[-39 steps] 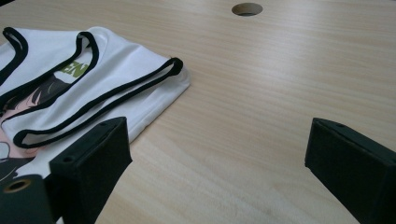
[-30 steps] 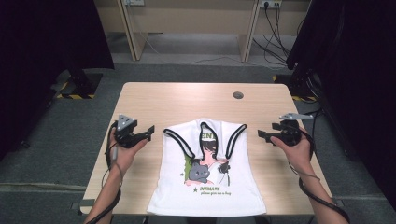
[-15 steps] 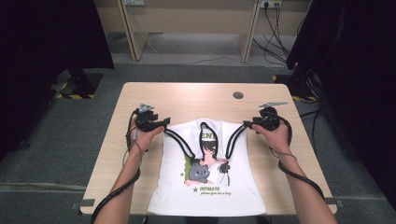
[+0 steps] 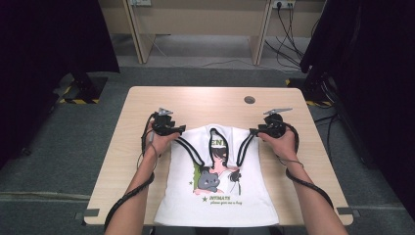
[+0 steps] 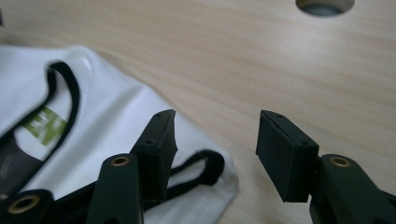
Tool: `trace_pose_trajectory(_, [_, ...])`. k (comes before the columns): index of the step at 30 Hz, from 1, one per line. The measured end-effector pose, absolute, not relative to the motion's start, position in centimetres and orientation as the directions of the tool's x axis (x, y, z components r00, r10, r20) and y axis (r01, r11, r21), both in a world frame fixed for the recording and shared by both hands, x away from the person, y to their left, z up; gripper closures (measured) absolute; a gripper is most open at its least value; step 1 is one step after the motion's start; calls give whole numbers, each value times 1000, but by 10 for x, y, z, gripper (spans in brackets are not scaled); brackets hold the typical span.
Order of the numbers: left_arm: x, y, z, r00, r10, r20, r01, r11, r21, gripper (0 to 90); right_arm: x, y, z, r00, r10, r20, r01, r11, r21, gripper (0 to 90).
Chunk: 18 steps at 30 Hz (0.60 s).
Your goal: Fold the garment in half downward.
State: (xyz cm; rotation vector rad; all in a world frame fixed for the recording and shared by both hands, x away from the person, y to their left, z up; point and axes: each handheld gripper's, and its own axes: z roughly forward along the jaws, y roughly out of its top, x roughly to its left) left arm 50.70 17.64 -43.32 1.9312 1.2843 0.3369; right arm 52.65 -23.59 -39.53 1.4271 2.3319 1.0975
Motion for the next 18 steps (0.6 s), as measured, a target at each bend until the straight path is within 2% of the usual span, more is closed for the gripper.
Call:
trace_pose_trajectory(4, [504, 175, -437, 466, 866, -180, 666, -210, 716, 480, 530, -230, -406, -522, 844, 123, 700, 342, 627, 462])
trace_pose_trajectory(7, [502, 176, -439, 483, 859, -170, 663, -232, 711, 496, 528, -229, -411, -528, 843, 102, 702, 365, 611, 475])
trace_pose_trajectory(12, [499, 180, -442, 506, 848, -160, 660, -261, 704, 520, 524, -229, -419, -551, 831, 73, 684, 399, 611, 516])
trace_pose_trajectory(18, [497, 181, -443, 532, 835, -140, 643, -290, 709, 549, 519, -228, -421, -582, 812, 54, 651, 425, 629, 606])
